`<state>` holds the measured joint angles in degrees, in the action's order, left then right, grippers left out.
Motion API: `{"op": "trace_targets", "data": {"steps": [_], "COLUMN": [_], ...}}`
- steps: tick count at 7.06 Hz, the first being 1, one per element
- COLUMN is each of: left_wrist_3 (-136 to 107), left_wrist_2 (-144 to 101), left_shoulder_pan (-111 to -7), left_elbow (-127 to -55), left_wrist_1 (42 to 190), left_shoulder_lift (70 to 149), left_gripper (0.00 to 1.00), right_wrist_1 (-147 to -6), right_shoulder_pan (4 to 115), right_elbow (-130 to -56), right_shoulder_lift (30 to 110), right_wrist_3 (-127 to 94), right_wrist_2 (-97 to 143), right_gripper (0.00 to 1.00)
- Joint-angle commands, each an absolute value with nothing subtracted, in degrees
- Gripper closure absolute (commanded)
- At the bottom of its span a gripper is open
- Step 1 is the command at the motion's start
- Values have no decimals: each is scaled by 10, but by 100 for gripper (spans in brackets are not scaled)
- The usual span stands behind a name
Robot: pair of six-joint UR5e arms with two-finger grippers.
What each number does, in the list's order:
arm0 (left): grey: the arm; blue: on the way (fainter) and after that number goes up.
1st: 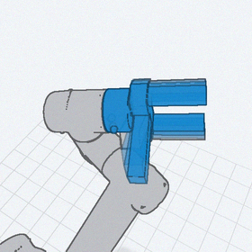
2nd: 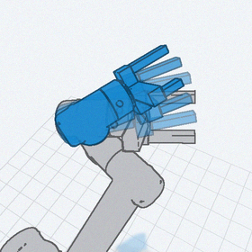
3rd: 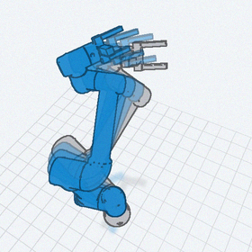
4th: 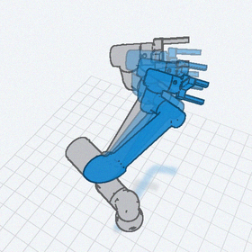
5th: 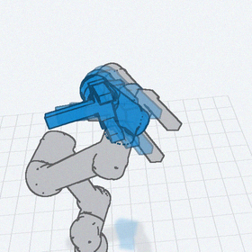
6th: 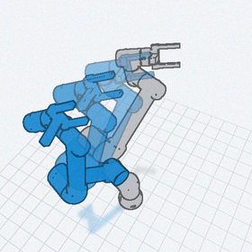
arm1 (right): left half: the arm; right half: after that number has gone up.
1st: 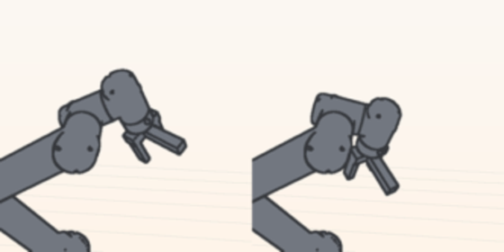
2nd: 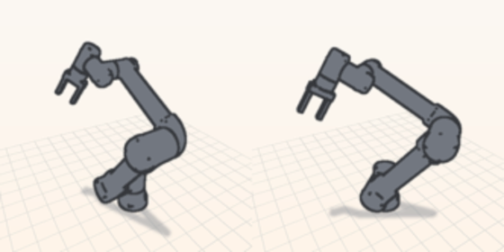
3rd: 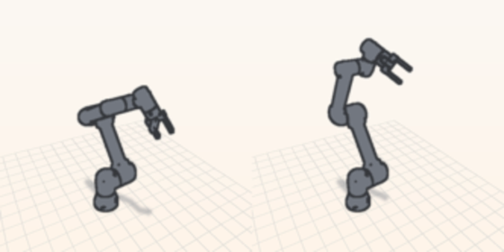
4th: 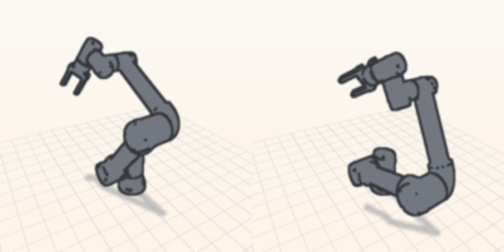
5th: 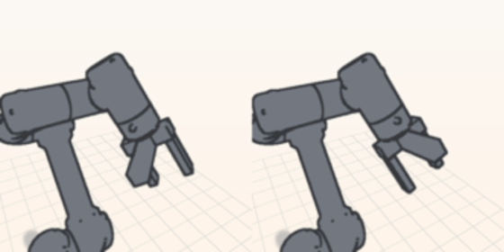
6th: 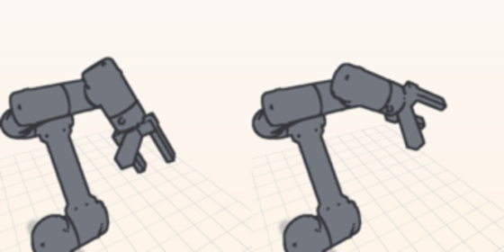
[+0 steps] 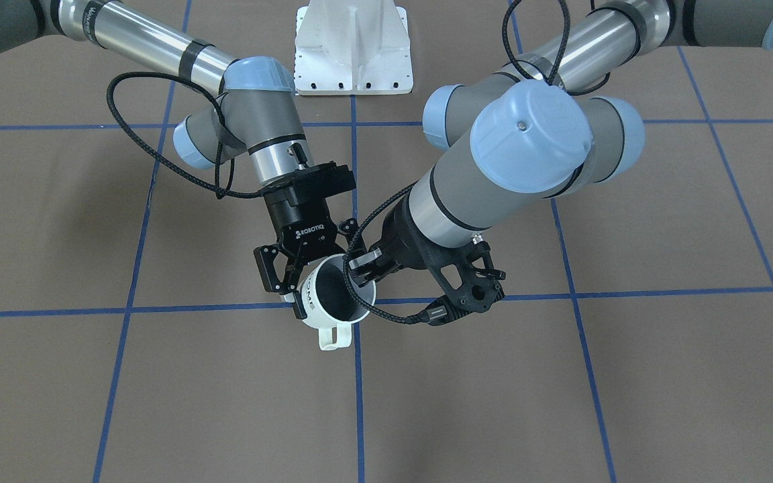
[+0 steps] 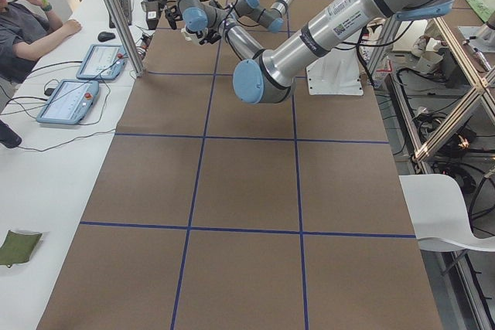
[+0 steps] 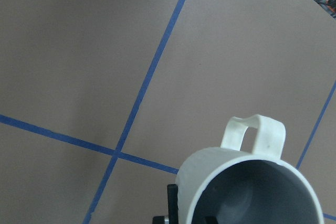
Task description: Left arm hands cup to right arm to dump lemon
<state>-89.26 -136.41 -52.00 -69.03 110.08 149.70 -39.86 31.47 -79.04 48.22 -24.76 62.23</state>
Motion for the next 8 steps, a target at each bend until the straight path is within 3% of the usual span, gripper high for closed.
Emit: {"op": "trace_targets", "data": {"steps": [1,2,3,8], "left_wrist_3": [-891,-892,-892,-891], "left_wrist_2": [-1364,-1364,-1365,-1364], "left_shoulder_pan": [-519,-520,-520,-521], "left_elbow": [-690,-688,-687,-687], "left_wrist_1": [1101,1100,1100,1100], "left_shoulder_lift": [1497,1497,1496,1496], "left_gripper": [100,100,100,100], "right_wrist_1": [-392,-391,-391,-391], "right_shoulder_pan": [312,298,285,241], "right_elbow": [-799,-799,-799,-870], "right_shoulder_lift": [488,488,490,532], "right_wrist_3": [-230,-212,-209,-186], "right_wrist_2": [607,559,527,501], "right_gripper": [22,6,3,2]}}
